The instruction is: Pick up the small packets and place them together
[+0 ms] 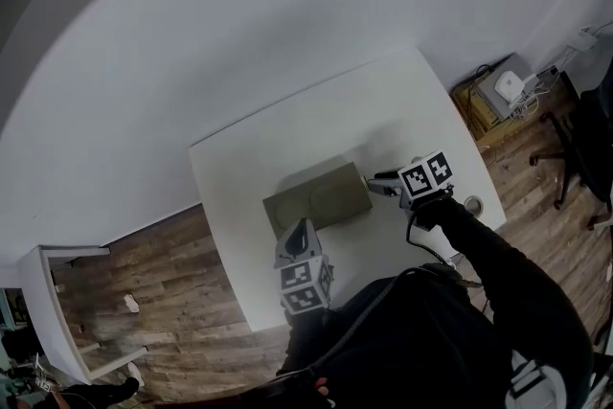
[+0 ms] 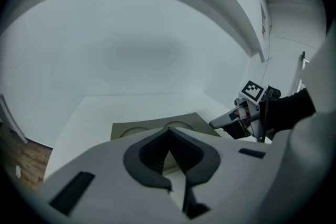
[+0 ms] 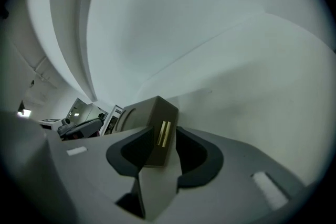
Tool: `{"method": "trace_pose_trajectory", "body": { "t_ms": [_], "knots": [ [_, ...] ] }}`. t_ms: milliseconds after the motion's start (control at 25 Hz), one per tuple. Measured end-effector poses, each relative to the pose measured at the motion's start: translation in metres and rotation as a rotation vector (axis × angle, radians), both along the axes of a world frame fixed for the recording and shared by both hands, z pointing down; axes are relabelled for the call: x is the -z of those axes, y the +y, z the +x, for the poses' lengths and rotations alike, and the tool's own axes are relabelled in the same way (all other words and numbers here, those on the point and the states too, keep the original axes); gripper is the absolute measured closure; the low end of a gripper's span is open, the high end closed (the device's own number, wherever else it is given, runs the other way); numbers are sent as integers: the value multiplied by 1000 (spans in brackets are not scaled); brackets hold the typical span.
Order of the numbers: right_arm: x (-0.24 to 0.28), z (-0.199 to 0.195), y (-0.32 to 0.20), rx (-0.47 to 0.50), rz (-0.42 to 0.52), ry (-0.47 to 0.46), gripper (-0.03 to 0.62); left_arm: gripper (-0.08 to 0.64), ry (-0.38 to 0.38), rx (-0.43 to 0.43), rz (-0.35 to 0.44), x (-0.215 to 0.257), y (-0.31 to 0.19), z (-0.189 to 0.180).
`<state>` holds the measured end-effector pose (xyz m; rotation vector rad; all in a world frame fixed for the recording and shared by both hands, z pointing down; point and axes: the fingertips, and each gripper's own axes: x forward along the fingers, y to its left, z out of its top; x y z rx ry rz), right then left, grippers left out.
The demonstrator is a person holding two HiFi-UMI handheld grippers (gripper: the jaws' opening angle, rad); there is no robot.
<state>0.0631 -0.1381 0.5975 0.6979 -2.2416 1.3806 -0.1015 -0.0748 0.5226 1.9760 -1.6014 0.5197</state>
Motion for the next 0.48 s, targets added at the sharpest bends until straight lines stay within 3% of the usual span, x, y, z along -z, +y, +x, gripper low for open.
{"method": "trace_pose_trajectory", "body": {
  "t_ms": [480],
  "knots": [
    [-19, -13, 6, 64, -183, -123, 494, 560, 0, 7, -76, -26, -9, -9]
  ]
}}
